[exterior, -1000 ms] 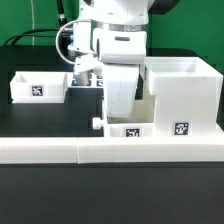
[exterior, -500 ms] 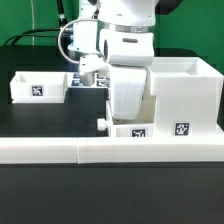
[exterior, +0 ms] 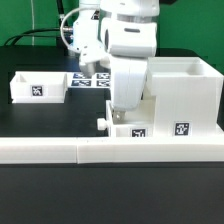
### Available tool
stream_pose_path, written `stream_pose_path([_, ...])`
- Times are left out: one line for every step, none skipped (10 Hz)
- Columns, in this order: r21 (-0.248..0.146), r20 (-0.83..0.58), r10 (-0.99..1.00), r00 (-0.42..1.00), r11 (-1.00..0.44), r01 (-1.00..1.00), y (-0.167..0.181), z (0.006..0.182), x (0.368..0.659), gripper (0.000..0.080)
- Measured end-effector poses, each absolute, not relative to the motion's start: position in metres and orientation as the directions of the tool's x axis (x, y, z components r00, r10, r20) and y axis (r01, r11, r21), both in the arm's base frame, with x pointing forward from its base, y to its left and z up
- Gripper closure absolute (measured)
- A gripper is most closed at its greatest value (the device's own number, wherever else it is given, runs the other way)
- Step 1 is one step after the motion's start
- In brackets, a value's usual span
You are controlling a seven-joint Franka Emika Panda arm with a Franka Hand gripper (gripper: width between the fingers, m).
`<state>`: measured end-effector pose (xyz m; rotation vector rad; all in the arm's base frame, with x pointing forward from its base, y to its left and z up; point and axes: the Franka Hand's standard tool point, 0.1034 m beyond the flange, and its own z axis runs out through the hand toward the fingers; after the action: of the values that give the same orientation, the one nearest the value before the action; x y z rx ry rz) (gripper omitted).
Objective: Assemble drawer
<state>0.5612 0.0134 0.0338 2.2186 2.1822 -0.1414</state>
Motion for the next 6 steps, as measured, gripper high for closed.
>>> stream_pose_path([-0.052, -0.089, 0.996, 0.016, -0.021, 0.998, 0.012, 0.045, 0.564, 0.0178])
stream_pose_path([-0.063, -0.096, 0.995, 0.019, -0.025, 0.998, 0.010, 0.055, 0.565, 0.0178])
stream_pose_path([-0.071, -0.102, 0.995, 0.022, -0.029, 0.997, 0.008, 0.065, 0.568, 0.0156])
stream_pose_path([-0.069, -0.105, 0.994, 0.013, -0.021, 0.997, 0.004, 0.072, 0.569, 0.0156])
stream_pose_path([-0.066, -0.106, 0.994, -0.010, 0.003, 0.998, -0.007, 0.079, 0.570, 0.0151])
stream_pose_path([-0.070, -0.107, 0.994, -0.024, 0.016, 0.997, -0.021, 0.081, 0.570, 0.0151])
